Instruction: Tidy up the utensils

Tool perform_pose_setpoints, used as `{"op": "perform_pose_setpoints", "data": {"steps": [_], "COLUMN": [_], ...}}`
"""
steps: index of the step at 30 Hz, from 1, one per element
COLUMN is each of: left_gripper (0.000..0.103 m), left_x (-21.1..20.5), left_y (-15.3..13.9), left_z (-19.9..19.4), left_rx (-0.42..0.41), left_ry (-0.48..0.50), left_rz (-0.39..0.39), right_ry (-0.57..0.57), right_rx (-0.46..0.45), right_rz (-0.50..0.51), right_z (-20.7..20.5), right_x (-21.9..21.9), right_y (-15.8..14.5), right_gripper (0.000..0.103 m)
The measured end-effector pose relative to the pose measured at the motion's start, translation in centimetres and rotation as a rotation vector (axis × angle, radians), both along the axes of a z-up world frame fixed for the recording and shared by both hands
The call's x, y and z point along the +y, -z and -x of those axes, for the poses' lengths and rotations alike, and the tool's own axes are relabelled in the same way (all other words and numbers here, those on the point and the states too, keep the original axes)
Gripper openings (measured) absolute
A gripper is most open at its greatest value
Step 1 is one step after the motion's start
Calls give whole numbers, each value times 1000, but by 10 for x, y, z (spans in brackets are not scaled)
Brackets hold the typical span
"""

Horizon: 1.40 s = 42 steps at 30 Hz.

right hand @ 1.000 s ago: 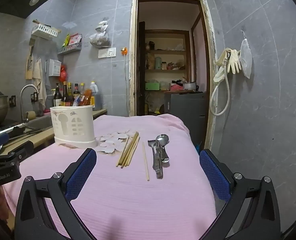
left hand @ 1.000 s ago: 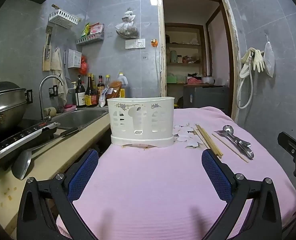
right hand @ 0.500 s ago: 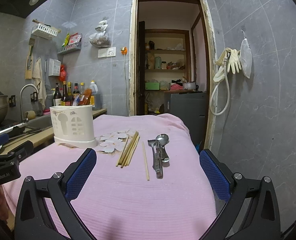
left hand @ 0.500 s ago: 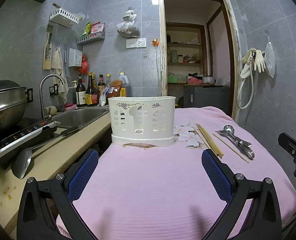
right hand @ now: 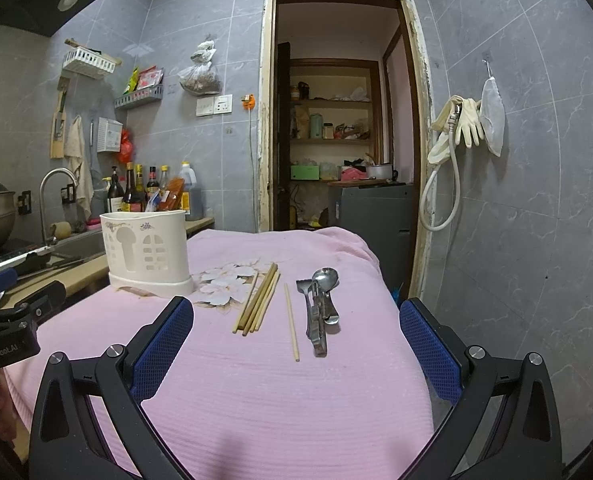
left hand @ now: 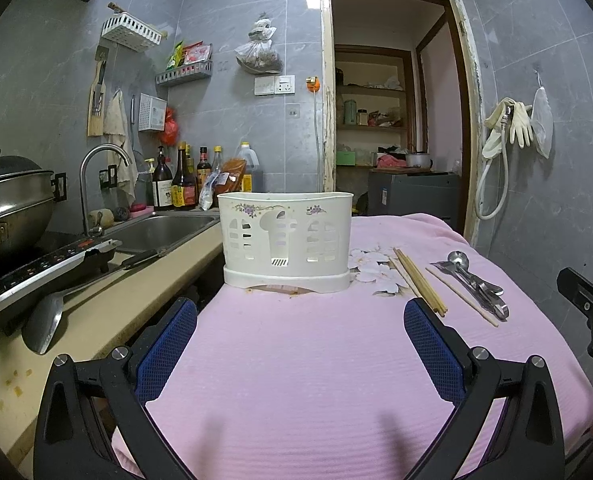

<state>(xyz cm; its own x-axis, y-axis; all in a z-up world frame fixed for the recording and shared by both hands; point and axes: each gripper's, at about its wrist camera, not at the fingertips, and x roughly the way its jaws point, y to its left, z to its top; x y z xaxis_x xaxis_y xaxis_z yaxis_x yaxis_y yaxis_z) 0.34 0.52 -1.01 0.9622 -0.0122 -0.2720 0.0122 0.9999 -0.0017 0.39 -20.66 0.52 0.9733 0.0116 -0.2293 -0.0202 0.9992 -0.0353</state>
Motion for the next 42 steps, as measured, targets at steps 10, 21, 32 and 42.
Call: {"op": "perform_pose_setpoints", "data": {"steps": [10,21,32,42], "left_gripper": [102,102,102,102], "left_x": [2,2,3,4], "left_y": [0,0,0,3], "left_z": [0,1,1,0], "left_rx": [1,5,7,10], "left_ry": [0,-1,-1,-4], "left_rz": [4,6,7,8], "right_ry": [-3,1,2,-7], "right_rx": [1,0,1,11], "right_rz": [-1,-3,-2,-5], "right_z": [0,-1,-1,-1], "right_x": [-1,-2,-1,2], "right_y": [0,1,1,6], "right_gripper": [103,103,103,103]}}
